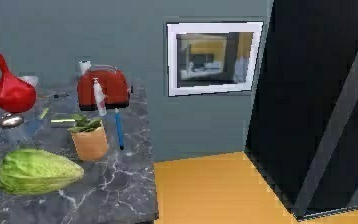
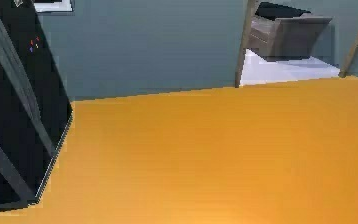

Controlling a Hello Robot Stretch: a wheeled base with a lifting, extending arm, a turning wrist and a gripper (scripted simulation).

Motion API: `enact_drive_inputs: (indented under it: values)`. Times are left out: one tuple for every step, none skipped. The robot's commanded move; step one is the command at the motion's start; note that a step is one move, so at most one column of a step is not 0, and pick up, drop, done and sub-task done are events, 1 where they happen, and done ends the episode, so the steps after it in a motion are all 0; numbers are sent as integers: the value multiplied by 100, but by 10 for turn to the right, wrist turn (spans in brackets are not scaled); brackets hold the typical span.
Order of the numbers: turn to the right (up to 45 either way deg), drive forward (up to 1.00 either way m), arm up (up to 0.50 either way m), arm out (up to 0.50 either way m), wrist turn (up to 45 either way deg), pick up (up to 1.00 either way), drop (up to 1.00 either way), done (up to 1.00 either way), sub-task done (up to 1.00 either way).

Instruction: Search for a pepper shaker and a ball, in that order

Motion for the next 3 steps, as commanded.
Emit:
enact_drive_inputs:
  values:
    - [450, 0, 0, 0, 0, 0, 0, 0, 0]
    - [450, 0, 0, 0, 0, 0, 0, 0, 0]
    - [270, 0, 0, 0, 0, 0, 0, 0, 0]
